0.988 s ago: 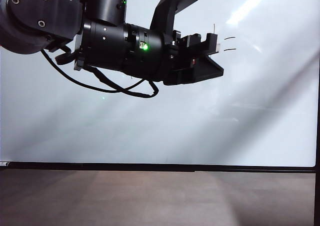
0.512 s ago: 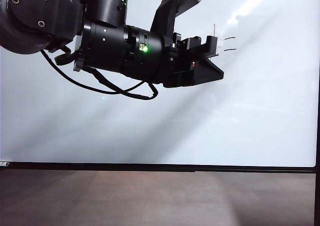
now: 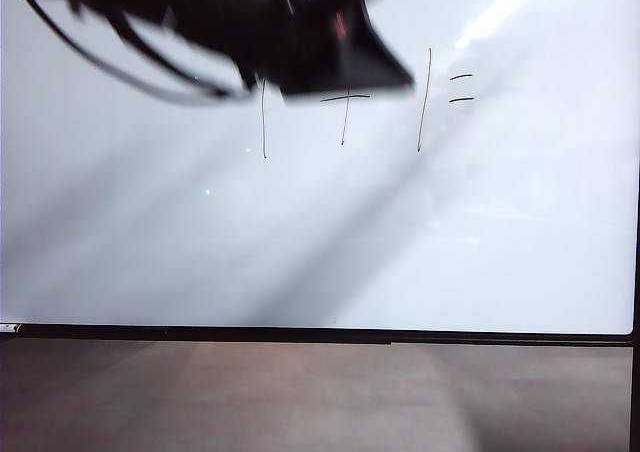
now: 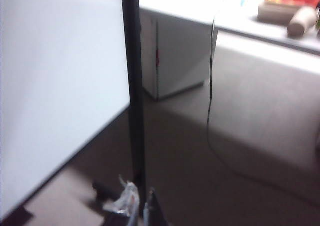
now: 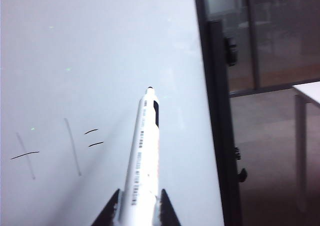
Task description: Reach to the right to find the marker pen, pick it up, and write the answer to the math problem on the whiteboard.
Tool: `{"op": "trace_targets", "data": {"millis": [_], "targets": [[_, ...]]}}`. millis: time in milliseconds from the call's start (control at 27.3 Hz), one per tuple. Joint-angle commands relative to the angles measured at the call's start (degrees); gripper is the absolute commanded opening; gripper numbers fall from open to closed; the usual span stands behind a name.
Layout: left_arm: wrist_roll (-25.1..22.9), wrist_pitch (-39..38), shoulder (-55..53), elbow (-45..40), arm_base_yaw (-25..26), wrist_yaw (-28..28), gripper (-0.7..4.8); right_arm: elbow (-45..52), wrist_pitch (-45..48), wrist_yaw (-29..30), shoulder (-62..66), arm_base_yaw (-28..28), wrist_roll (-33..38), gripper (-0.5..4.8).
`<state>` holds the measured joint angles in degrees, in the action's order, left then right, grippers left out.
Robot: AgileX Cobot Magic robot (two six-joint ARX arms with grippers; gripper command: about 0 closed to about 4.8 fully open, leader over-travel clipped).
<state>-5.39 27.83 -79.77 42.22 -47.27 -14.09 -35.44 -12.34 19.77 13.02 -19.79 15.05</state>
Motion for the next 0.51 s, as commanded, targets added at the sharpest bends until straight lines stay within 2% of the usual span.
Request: {"op": "trace_targets", "data": {"millis": [37, 220, 329, 439, 512], "targets": [[-0.17, 1.25, 3.04, 0.24, 0.17, -0.11, 0.27, -0.28, 0.55, 0.48, -0.04, 0.00, 0.39, -0.06], [-0.17, 1.40, 7.32, 0.24, 5.57, -5.60, 0.27, -0.28, 0.52, 0.94, -0.09, 0.00, 0.37, -0.05], [-0.17, 1.38, 9.33, 0.24, 11.63, -9.44, 0.27, -0.28, 0.52, 0.96, -0.13, 0.00, 0.37, -0.05], [-0.17, 1.44, 10.78, 0.24, 15.50, -6.36, 0.27, -0.28, 0.52, 0.94, -0.13, 0.00, 0.35, -0.05], [-0.17, 1.49, 11.10, 0.24, 15.56, 0.76, 0.27, -0.28, 0.50, 0.87, -0.13, -0.02, 0.35, -0.05]]}}
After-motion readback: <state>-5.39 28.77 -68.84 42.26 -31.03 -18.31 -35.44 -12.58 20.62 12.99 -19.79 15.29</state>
